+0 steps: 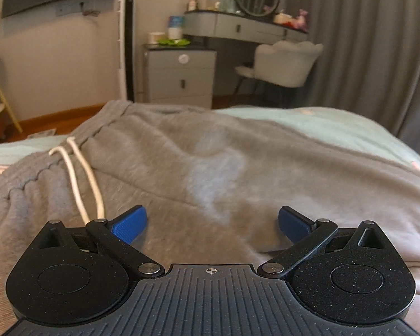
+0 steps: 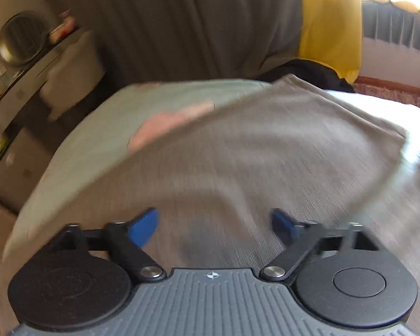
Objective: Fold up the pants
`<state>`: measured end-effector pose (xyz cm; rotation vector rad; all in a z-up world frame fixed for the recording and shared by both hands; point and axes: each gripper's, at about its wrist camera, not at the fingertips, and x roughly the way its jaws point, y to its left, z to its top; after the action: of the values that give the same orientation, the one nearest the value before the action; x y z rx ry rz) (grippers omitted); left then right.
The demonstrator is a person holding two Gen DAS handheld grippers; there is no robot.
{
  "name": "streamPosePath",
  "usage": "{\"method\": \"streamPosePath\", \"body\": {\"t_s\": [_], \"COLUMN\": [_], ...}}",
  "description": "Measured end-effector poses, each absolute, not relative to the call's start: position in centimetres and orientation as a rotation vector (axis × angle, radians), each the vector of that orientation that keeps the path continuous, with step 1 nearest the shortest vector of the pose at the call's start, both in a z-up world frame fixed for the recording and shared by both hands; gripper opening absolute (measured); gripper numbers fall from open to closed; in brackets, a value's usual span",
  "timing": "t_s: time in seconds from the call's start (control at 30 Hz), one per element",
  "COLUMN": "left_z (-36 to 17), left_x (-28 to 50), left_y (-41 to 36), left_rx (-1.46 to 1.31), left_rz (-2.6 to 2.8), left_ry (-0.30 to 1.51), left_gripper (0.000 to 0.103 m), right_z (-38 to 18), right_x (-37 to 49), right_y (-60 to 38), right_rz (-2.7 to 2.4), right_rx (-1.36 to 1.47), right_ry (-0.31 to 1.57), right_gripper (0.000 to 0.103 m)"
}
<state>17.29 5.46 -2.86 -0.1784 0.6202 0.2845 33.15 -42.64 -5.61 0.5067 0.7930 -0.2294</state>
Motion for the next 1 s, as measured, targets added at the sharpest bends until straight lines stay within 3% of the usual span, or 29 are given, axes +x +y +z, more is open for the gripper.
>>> {"method": "streamPosePath", "body": {"t_s": [0.07, 0.27, 0.33, 0.6, 0.77, 1.0], "left_z": [-3.5, -5.2, -5.7, -6.3, -6.2, -5.4], "left_x": [17.6, 18.0, 18.3, 18.4, 18.2, 17.2], "left_y": [5.9, 5.6, 5.7, 6.1, 6.3, 6.6], "left_rx": [-0.197, -0.190, -0.203, -0.249, -0.267, -0.296], "left_rz": [0.290, 0.317, 0.322, 0.323, 0.315, 0.298], "left_ry": [0.607, 0.576, 0.575, 0.563, 0.555, 0.542], "left_gripper": [0.103, 0.103, 0.103, 0.103, 0.103, 0.103], "right_z": [-6.0, -7.4, -8.8, -10.9, -7.5, -6.2], "right_x": [37.6, 46.7, 48.4, 48.7, 41.5, 19.2], "right_y": [-43.1, -44.8, -45.6, -47.3, -47.4, -46.6], "right_rz": [-0.268, -0.436, -0.484, -0.597, -0.511, -0.458], "right_rx": [0.569, 0.594, 0.623, 0.547, 0.525, 0.578], "right_ry": [0.771, 0.742, 0.778, 0.750, 0.598, 0.436], "right_gripper": [0.066, 0.064, 0.057, 0.003, 0.002, 0.002]}}
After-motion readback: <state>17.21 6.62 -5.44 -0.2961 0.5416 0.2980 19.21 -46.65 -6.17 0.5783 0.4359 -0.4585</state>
